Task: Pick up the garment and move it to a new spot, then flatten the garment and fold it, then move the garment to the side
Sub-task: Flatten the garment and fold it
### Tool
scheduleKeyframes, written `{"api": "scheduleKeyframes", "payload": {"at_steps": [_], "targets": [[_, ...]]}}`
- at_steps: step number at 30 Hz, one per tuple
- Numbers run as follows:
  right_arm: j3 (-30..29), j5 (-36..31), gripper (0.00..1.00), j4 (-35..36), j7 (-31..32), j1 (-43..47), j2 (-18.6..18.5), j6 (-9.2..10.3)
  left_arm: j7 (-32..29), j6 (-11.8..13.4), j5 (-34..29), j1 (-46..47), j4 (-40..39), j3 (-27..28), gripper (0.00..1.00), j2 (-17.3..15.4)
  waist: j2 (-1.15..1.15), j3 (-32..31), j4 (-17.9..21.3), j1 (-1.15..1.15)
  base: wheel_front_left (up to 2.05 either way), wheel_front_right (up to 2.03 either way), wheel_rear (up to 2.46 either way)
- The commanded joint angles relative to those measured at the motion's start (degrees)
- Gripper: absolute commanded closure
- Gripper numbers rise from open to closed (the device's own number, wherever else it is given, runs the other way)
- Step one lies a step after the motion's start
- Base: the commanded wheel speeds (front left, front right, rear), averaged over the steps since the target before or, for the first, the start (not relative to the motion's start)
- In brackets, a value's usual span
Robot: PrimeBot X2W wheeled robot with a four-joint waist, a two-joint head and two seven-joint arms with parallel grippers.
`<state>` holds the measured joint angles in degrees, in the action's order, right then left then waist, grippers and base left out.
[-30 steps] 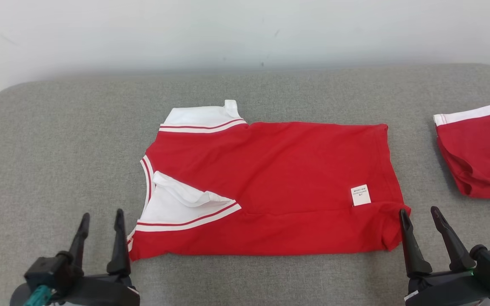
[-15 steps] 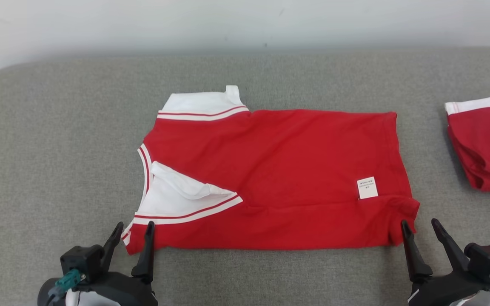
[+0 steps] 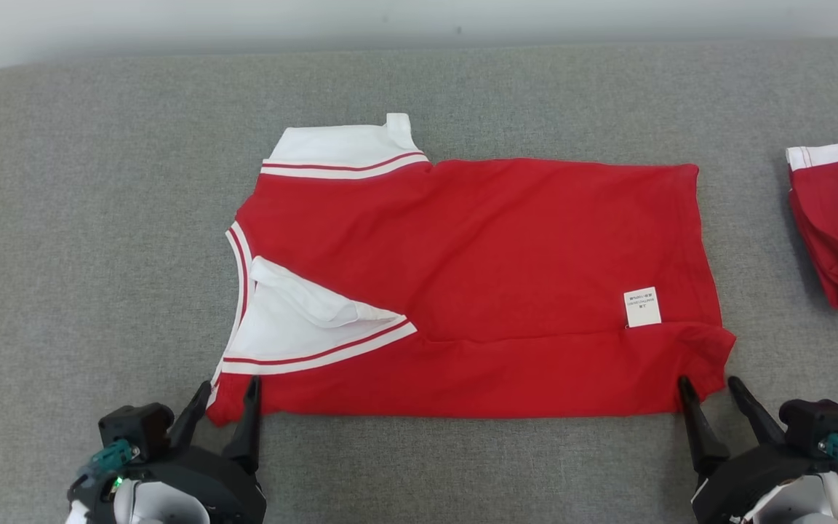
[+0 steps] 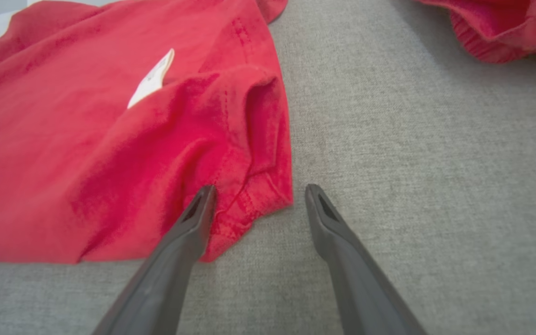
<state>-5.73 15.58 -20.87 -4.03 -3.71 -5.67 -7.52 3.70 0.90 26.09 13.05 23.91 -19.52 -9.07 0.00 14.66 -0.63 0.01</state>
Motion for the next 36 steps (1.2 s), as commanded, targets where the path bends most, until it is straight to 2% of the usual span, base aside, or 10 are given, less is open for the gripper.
{"api": "scheduleKeyframes", "payload": {"at_steps": [1,2,3,4,5,6,7,18,27,36], "targets": [[0.20,0.34,0.00,-1.06,0.79,-1.03,-0.48,0.07,-1.00,-0.18,0.72,0.33,0.94,0.21,0.00,-0.09,0.00,0.22,-0.09,-0.01,0.00,0.00,0.00],[0.45,0.72,0.00,-1.64,1.16,-1.31,-0.46,0.07,-1.68,-0.20,1.04,0.29,1.23,0.15,0.03,-0.01,0.00,0.29,-0.13,-0.01,0.00,0.00,0.00],[0.72,1.48,0.00,-2.01,1.20,-1.68,-0.25,0.07,-2.17,-0.26,1.62,0.24,1.36,0.19,0.15,0.17,0.00,0.34,-0.14,-0.01,0.00,0.00,0.00],[1.12,1.87,0.29,-2.55,1.77,-1.85,-0.23,0.07,-2.77,-0.37,1.99,0.20,1.46,0.18,0.48,0.19,0.00,0.36,-0.12,-0.01,0.00,0.00,0.00],[1.61,2.36,0.53,-3.06,2.34,-1.98,-0.31,0.06,-3.24,-0.63,2.49,0.07,1.48,0.14,0.60,0.29,0.00,0.39,-0.10,-0.01,0.00,0.00,0.00],[2.09,3.04,0.85,-3.36,2.66,-2.18,-0.29,0.06,-3.73,-1.03,3.07,-0.09,1.40,0.13,1.00,0.43,0.00,0.42,-0.08,-0.01,0.00,0.00,0.00],[2.48,3.28,1.00,-3.72,2.88,-2.24,-0.46,0.06,-4.16,-1.09,2.82,-0.12,1.33,-0.08,1.00,0.40,0.00,0.45,-0.06,-0.01,0.00,0.00,0.00],[2.82,7.33,1.00,-0.70,3.98,1.32,-1.88,0.11,-5.69,-0.21,4.21,-2.63,-2.96,0.31,1.00,-0.93,0.00,-0.78,0.12,-0.01,0.00,0.00,0.00],[0.33,8.41,1.00,10.35,11.02,10.69,-2.28,0.11,-10.75,4.36,5.03,-12.29,-16.41,1.33,1.00,-4.31,0.00,-1.70,-0.19,-0.01,0.00,0.00,0.00],[-0.96,8.15,1.00,15.33,16.03,15.59,-0.14,0.10,-15.11,6.89,6.42,-18.33,-23.13,0.63,1.00,-4.73,0.00,-1.95,0.03,-0.01,0.00,0.00,0.00]]}}
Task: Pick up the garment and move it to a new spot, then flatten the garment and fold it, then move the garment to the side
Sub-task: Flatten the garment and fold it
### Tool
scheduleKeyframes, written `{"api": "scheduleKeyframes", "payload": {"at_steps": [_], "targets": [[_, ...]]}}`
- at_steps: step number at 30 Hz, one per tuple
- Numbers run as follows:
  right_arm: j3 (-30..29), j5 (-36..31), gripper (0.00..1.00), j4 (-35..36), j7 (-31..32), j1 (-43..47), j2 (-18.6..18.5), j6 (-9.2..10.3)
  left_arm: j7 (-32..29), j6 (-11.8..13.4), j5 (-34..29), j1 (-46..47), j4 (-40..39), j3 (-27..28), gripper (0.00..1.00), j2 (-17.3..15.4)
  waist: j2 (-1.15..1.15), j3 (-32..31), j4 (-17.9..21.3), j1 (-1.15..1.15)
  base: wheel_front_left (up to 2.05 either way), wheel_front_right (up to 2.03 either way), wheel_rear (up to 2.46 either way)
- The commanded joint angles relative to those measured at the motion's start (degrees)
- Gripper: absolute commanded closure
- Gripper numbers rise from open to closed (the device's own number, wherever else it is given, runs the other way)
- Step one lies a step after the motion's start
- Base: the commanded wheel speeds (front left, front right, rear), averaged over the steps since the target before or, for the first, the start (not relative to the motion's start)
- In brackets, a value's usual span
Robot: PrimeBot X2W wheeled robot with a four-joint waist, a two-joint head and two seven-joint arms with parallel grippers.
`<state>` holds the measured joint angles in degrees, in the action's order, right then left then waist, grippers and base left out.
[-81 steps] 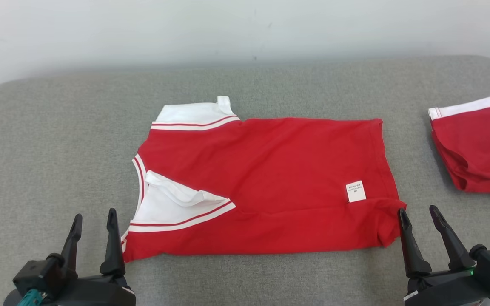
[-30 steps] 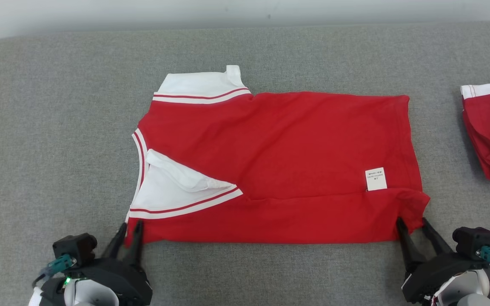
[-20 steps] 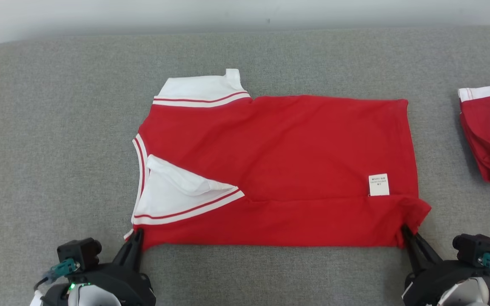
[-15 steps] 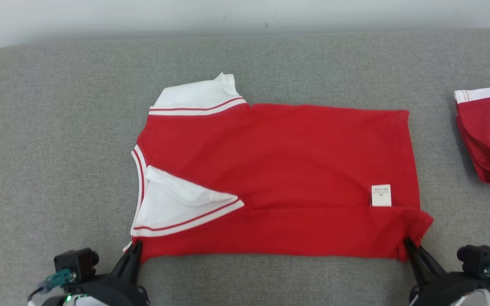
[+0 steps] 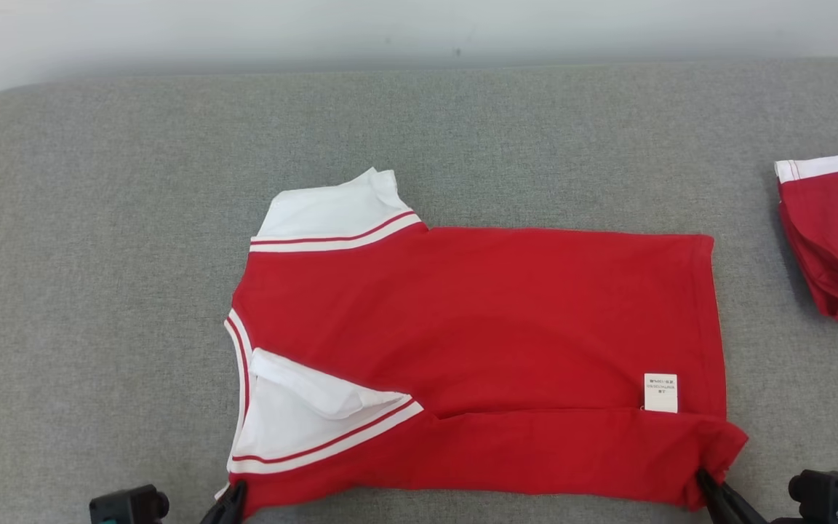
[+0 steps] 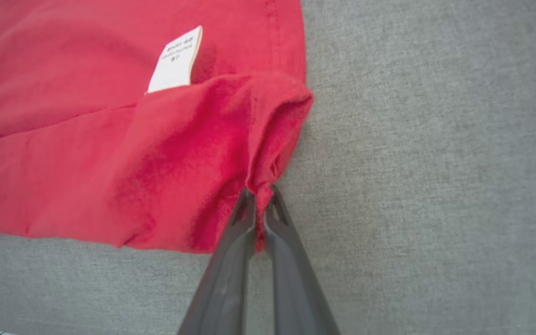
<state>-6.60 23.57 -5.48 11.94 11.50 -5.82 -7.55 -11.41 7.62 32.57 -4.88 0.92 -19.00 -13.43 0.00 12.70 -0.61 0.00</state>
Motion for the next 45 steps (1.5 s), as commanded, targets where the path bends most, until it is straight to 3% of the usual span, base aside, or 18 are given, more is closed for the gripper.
{"api": "scheduleKeyframes", "payload": {"at_steps": [1,2,3,4,15,22,29,36,45], "targets": [[0.17,0.49,0.70,0.23,0.48,0.59,0.16,0.13,0.23,0.38,-0.31,-0.18,-0.42,0.20,1.00,-0.44,0.00,-0.01,0.05,0.00,0.00,0.00,0.00],[-0.02,0.58,0.34,0.80,0.19,0.45,0.26,0.13,0.29,0.41,-0.44,0.01,-0.48,0.22,0.91,-0.35,0.00,-0.02,0.08,0.00,0.00,0.00,0.00],[-0.24,0.48,0.00,1.04,0.13,0.37,0.30,0.13,0.32,0.59,-0.51,0.14,-0.46,0.16,0.24,-0.30,0.00,-0.01,0.14,0.00,0.00,0.00,0.00],[-0.47,0.54,0.00,1.20,0.05,0.27,0.36,0.13,0.95,0.81,-0.79,0.57,-0.59,0.40,0.00,-0.26,0.00,-0.03,0.22,0.00,0.00,0.00,0.00],[-5.24,-0.61,0.00,7.04,-3.35,-3.04,0.65,0.13,10.33,2.83,-4.14,5.81,-3.73,4.15,0.00,-0.46,0.00,0.31,1.32,0.00,0.00,0.00,0.00],[-6.20,0.36,0.00,5.53,-3.22,-9.60,-0.97,0.13,10.73,0.46,-5.23,14.59,-1.91,3.41,0.00,-1.02,0.00,0.87,1.78,0.00,0.00,0.00,0.00],[-4.56,2.03,0.00,1.40,-1.62,-19.58,-4.58,0.13,3.85,-5.10,-3.71,30.74,6.77,1.27,0.00,-1.79,0.00,3.66,2.30,0.00,0.00,0.00,0.00],[1.28,4.31,0.00,-5.29,-0.73,-30.03,-9.06,0.09,-5.57,-11.31,0.05,45.72,20.15,-0.69,0.00,-1.62,0.00,7.63,3.08,0.00,0.00,0.00,0.00],[9.00,8.09,0.00,-12.38,0.15,-39.72,-13.24,0.10,-16.36,-14.64,4.66,57.38,33.01,-3.49,0.00,-2.51,0.00,12.20,3.54,0.00,0.00,0.00,0.00]]}}
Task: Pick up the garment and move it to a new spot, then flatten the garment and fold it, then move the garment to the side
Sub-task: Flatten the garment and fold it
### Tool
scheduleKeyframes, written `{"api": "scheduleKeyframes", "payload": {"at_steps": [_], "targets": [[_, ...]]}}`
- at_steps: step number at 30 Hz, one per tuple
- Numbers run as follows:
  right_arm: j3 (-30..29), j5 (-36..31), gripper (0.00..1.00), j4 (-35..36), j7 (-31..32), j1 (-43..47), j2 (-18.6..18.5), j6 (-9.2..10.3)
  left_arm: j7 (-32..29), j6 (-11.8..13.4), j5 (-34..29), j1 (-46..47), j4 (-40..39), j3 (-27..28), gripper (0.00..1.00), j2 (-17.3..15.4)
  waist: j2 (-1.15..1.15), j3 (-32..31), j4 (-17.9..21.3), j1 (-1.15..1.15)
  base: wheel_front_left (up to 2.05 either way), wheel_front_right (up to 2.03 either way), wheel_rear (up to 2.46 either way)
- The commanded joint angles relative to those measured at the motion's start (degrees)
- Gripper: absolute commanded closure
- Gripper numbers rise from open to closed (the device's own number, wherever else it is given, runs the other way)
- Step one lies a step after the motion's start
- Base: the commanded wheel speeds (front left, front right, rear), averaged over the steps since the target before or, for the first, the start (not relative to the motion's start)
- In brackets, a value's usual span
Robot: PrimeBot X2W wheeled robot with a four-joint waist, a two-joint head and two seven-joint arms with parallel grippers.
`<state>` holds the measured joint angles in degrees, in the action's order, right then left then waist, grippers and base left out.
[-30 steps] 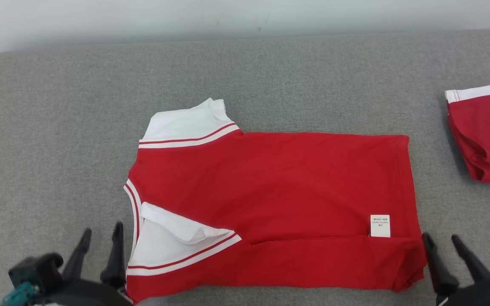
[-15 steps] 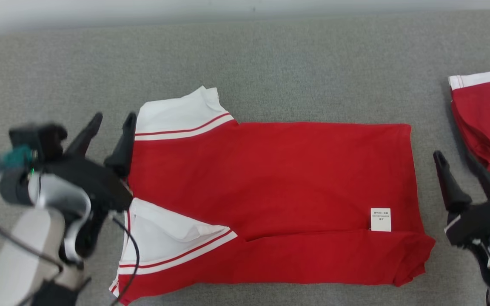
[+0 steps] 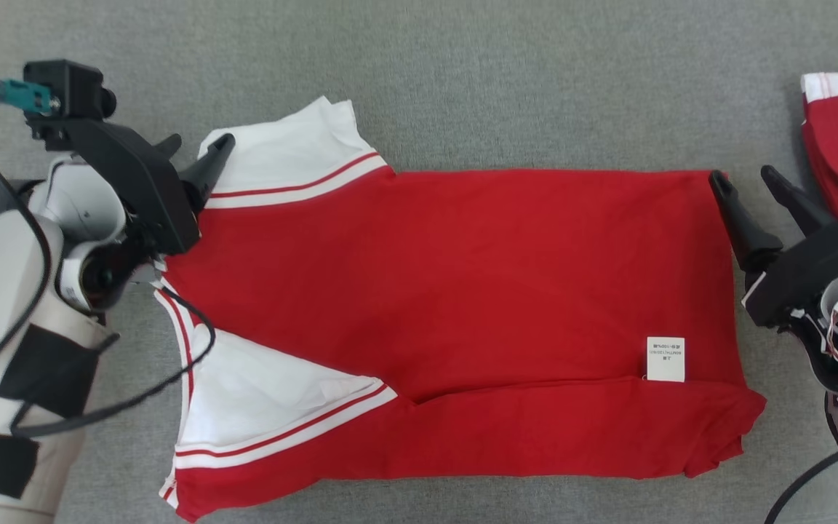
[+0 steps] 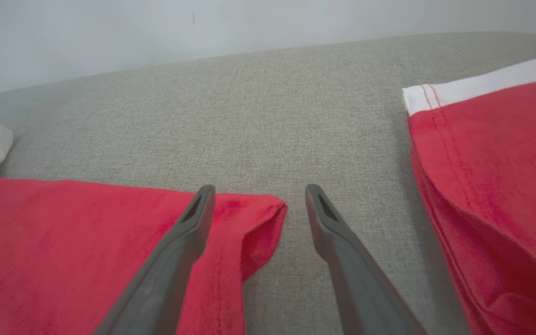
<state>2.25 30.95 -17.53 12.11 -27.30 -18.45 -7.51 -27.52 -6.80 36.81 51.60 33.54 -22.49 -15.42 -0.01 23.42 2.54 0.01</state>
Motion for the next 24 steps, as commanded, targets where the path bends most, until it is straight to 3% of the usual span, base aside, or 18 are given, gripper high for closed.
{"api": "scheduleKeyframes", "payload": {"at_steps": [1,13,14,15,16,17,24], "targets": [[1.05,1.19,0.00,-0.93,0.13,-1.61,-0.80,0.05,-1.00,-0.27,0.96,1.79,1.42,-0.18,0.00,-0.74,0.01,1.93,0.47,-0.01,0.00,0.00,0.00],[9.18,5.62,0.00,-5.98,-0.88,-7.02,-3.28,0.06,-3.63,-0.67,7.84,6.05,5.35,-3.94,0.00,-2.71,0.01,4.92,1.51,-0.01,0.00,0.00,0.00],[9.70,5.92,0.55,-6.36,-0.93,-7.29,-3.44,0.05,-3.58,-0.66,8.14,6.20,5.53,-4.42,0.00,-3.11,0.01,4.98,1.52,-0.01,0.00,0.00,0.00],[10.28,6.38,0.69,-6.62,-1.00,-7.58,-3.54,0.05,-3.87,-0.60,9.19,6.17,5.81,-4.68,0.19,-3.02,0.01,5.02,1.56,-0.01,0.00,0.00,0.00],[10.77,6.77,0.87,-6.86,-1.04,-7.85,-3.63,0.05,-3.70,-0.61,9.95,6.27,5.96,-4.85,0.51,-2.96,0.01,5.06,1.58,-0.01,0.00,0.00,0.00],[11.33,7.24,1.00,-7.13,-0.86,-8.09,-3.83,0.05,-3.47,-0.61,10.06,6.50,6.11,-5.16,1.00,-3.19,0.01,5.08,1.63,-0.01,0.00,0.00,0.00],[13.05,9.16,1.00,-7.81,-2.85,-9.43,-5.21,0.06,-3.14,-0.62,13.92,7.34,6.04,-6.25,1.00,-3.28,0.01,5.04,1.77,-0.01,0.00,0.00,0.00]]}}
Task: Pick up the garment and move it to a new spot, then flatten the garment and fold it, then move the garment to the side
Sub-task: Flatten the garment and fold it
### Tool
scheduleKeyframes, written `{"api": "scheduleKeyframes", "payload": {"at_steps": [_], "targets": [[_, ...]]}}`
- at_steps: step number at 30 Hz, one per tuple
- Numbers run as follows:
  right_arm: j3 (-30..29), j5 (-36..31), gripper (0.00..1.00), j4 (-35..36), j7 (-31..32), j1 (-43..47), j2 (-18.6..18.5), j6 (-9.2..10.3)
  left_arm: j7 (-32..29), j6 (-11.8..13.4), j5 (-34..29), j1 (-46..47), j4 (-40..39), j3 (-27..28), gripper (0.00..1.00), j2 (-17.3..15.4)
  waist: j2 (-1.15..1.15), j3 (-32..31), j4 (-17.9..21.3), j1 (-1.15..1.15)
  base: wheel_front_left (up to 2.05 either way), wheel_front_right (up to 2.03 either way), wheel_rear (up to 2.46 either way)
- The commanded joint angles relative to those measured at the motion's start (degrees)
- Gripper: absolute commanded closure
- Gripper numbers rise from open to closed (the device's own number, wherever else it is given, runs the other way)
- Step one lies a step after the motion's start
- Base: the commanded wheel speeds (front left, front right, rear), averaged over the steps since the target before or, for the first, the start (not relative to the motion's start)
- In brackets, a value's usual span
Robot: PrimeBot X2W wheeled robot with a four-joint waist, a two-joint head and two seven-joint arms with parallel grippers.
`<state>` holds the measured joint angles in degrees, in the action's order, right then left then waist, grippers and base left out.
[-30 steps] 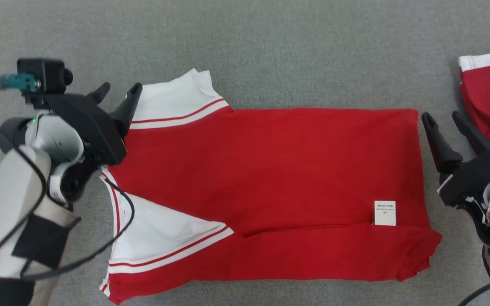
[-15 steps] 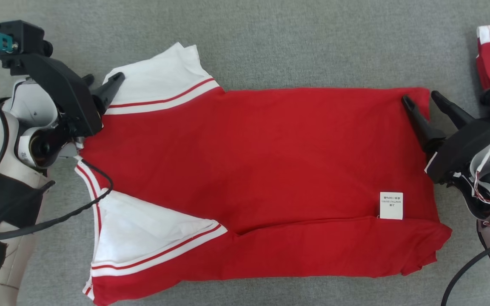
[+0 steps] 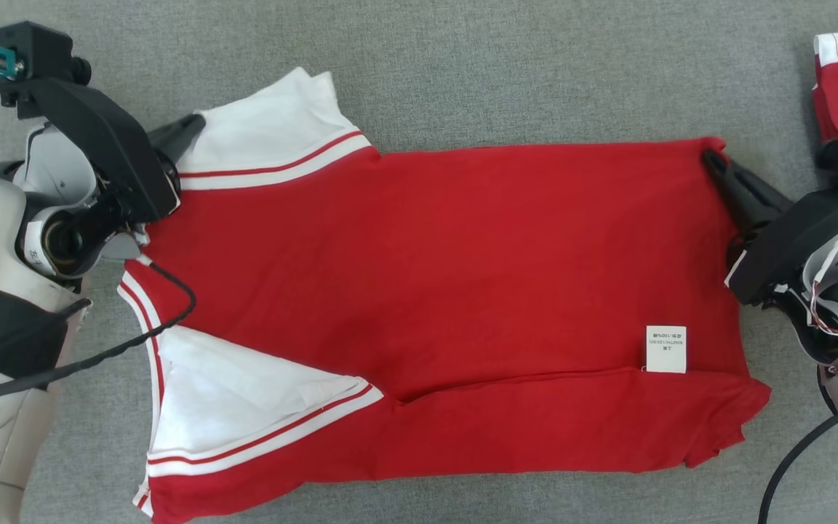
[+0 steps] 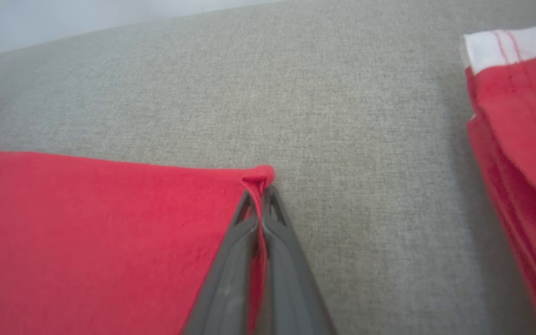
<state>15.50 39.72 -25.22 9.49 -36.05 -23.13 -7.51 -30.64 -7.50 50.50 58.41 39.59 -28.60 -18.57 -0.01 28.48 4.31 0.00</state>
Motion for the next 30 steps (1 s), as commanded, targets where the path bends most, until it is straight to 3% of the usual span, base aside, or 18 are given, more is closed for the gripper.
{"api": "scheduleKeyframes", "payload": {"at_steps": [1,15,21,30], "targets": [[-0.03,0.40,1.00,-0.03,-0.89,-0.85,-0.67,0.06,0.62,0.08,0.72,0.70,-0.49,-0.10,1.00,-0.11,0.01,-0.03,0.00,0.00,0.00,0.00,0.00],[3.23,1.41,1.00,5.55,-8.93,2.11,-3.72,0.06,8.09,0.08,5.10,-0.70,-6.69,-3.65,1.00,-3.18,0.01,-1.86,-0.59,0.00,0.00,0.00,0.00],[6.10,3.02,1.00,13.07,-10.40,9.36,-7.67,0.06,11.97,0.07,8.59,-6.94,-16.40,-6.51,1.00,-7.70,0.01,-3.08,-0.90,0.00,0.00,0.00,0.00],[5.49,5.32,1.00,19.54,-9.22,18.95,-12.58,0.06,18.95,0.07,11.41,-17.61,-30.19,-6.69,1.00,-14.25,0.01,-3.80,-1.27,0.00,0.00,0.00,0.00]]}}
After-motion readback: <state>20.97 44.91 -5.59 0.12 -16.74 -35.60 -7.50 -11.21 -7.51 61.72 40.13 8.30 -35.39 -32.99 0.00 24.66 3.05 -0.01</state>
